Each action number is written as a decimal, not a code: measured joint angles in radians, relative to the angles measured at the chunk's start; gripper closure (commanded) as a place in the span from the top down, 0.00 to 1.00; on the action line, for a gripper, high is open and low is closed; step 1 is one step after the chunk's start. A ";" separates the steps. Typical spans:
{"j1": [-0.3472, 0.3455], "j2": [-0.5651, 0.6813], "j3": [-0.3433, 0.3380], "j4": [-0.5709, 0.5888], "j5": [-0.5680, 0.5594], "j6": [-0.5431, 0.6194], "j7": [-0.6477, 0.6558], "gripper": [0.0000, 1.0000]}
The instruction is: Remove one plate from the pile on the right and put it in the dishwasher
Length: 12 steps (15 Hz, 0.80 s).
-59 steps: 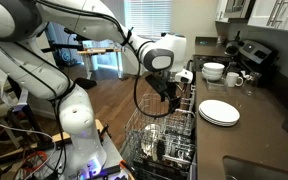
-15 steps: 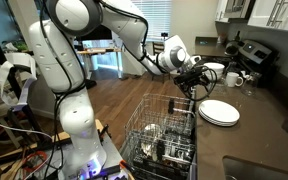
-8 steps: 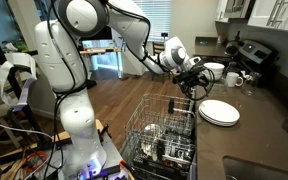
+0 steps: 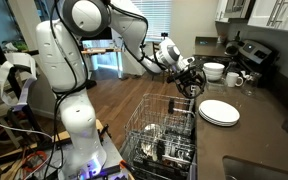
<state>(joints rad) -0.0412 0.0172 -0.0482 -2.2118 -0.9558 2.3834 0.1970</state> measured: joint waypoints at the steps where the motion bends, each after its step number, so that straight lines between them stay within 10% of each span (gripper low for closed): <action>1: 0.004 0.007 0.002 0.001 -0.034 -0.010 0.030 1.00; 12: 0.006 0.156 -0.019 0.088 -0.165 -0.060 0.105 1.00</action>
<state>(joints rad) -0.0352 0.1728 -0.0672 -2.1242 -1.1210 2.3239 0.3015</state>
